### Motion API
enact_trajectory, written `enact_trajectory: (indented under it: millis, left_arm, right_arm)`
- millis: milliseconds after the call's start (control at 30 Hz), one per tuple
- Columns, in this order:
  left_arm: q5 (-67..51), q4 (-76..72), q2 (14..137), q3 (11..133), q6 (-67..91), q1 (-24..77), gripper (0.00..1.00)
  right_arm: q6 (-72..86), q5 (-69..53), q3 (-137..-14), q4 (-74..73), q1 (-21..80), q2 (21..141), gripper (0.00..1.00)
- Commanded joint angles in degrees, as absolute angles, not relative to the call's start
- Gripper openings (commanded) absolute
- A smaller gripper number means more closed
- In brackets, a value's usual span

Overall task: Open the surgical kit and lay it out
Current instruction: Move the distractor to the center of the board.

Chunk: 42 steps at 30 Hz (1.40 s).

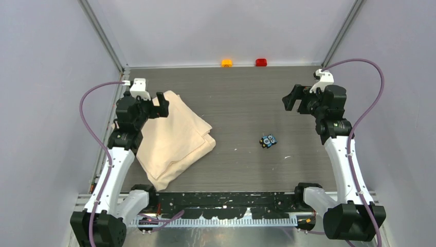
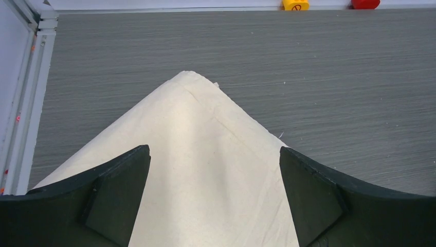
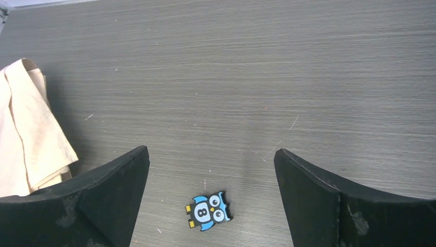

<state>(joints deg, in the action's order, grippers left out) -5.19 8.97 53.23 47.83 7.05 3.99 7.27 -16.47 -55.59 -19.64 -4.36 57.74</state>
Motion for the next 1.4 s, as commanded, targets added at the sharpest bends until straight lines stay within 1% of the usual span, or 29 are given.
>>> enact_trajectory:
  millis: [0, 200, 333, 433, 533, 633, 733, 833, 1067, 1367]
  left_arm:
    - [-6.2, 7.2, 52.7, 48.3, 6.9, 3.6, 1.0]
    - [-7.2, 8.7, 52.5, 48.4, 5.1, 3.7, 1.0]
    - [-10.5, 11.4, 52.8, 49.6, 2.6, 3.7, 1.0]
    - [-14.4, 13.4, 52.7, 50.2, 0.5, 3.7, 1.0]
    - [-18.4, 14.5, 53.1, 50.3, -1.2, 3.7, 1.0]
    - [-21.7, 15.0, 53.8, 50.1, -2.6, 3.7, 1.0]
    - [-22.9, 15.4, 54.3, 49.6, -3.0, 3.7, 1.0]
    - [-23.2, 15.2, 54.6, 48.8, -3.4, 3.7, 1.0]
    - [-23.4, 15.2, 55.3, 48.8, -3.3, 3.7, 1.0]
    - [-23.9, 15.0, 55.2, 48.6, -3.0, 3.7, 1.0]
  right_arm:
    - [6.8, -18.8, -55.7, -17.2, -4.5, 56.3, 0.96]
    - [6.4, -20.4, -55.9, -17.3, -4.6, 56.8, 0.96]
    - [4.4, -23.8, -56.2, -18.4, -4.5, 57.4, 0.96]
    - [4.1, -23.8, -56.3, -18.8, -4.0, 58.7, 0.96]
    - [1.9, -20.5, -56.7, -20.0, -0.6, 60.5, 0.96]
    - [-3.9, -14.0, -56.3, -22.0, 6.9, 61.7, 0.96]
    - [-9.9, -7.7, -54.8, -25.5, 14.6, 63.7, 0.96]
    - [-14.5, -2.1, -52.4, -28.4, 18.8, 67.7, 0.96]
    - [-18.2, -0.2, -51.8, -33.2, 21.0, 74.8, 0.91]
    - [-18.8, -1.6, -52.2, -35.5, 21.0, 80.7, 0.91]
